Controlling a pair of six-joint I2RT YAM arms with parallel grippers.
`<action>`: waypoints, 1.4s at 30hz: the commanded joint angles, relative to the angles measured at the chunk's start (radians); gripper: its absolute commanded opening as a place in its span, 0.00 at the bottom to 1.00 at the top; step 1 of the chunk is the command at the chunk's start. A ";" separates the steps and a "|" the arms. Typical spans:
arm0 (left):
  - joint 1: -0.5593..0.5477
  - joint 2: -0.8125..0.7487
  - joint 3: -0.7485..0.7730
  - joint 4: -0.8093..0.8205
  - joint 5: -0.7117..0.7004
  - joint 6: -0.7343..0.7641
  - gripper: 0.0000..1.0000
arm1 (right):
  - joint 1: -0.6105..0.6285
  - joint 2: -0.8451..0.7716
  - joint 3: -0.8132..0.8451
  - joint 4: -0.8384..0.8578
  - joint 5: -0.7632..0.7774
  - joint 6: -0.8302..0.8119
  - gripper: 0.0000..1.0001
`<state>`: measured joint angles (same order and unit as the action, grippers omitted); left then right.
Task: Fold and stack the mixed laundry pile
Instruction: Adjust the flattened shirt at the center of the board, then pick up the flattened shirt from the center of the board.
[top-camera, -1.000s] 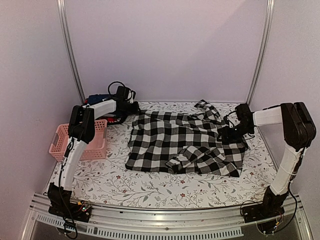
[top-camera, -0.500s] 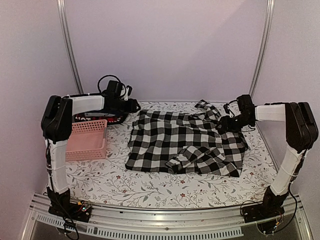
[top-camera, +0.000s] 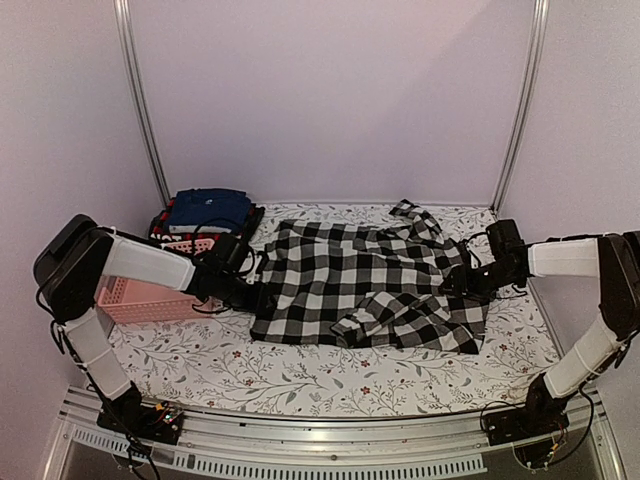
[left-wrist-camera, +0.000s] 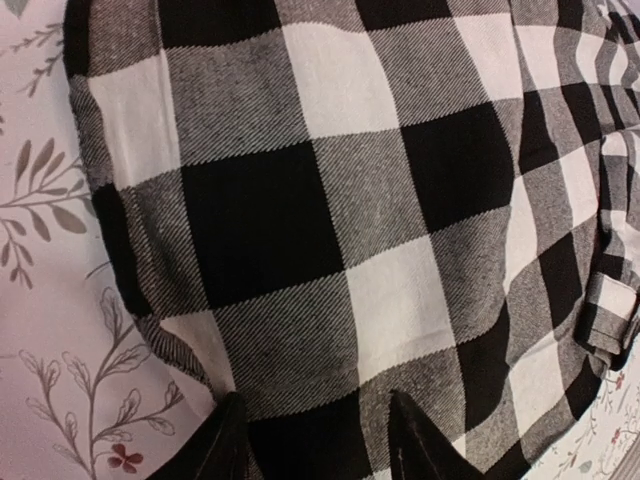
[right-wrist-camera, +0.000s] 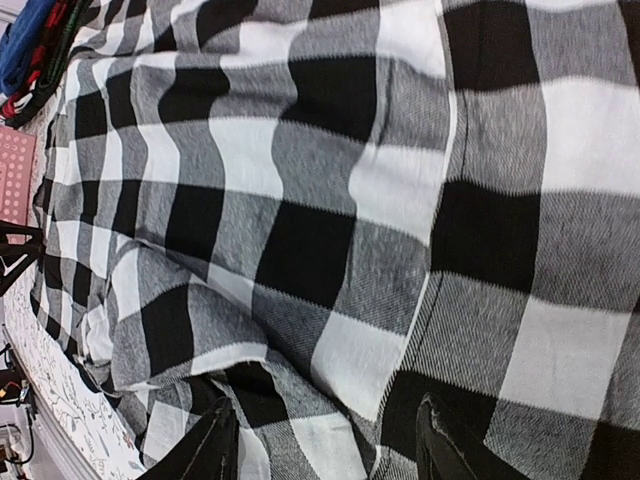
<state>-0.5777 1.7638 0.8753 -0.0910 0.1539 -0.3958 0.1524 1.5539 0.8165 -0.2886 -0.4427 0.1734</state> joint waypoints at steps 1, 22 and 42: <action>0.003 -0.025 -0.073 -0.012 -0.076 -0.038 0.46 | 0.022 0.008 -0.059 0.054 -0.033 0.047 0.59; -0.423 0.151 0.294 0.098 0.003 0.244 0.74 | 0.120 -0.156 -0.066 -0.061 0.031 0.052 0.69; -0.484 0.017 0.325 0.060 -0.012 0.333 0.00 | 0.120 -0.163 -0.146 -0.002 -0.036 0.094 0.75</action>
<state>-1.0275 1.9274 1.2213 -0.0498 0.1474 -0.1089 0.2684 1.4086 0.6857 -0.3161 -0.4404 0.2707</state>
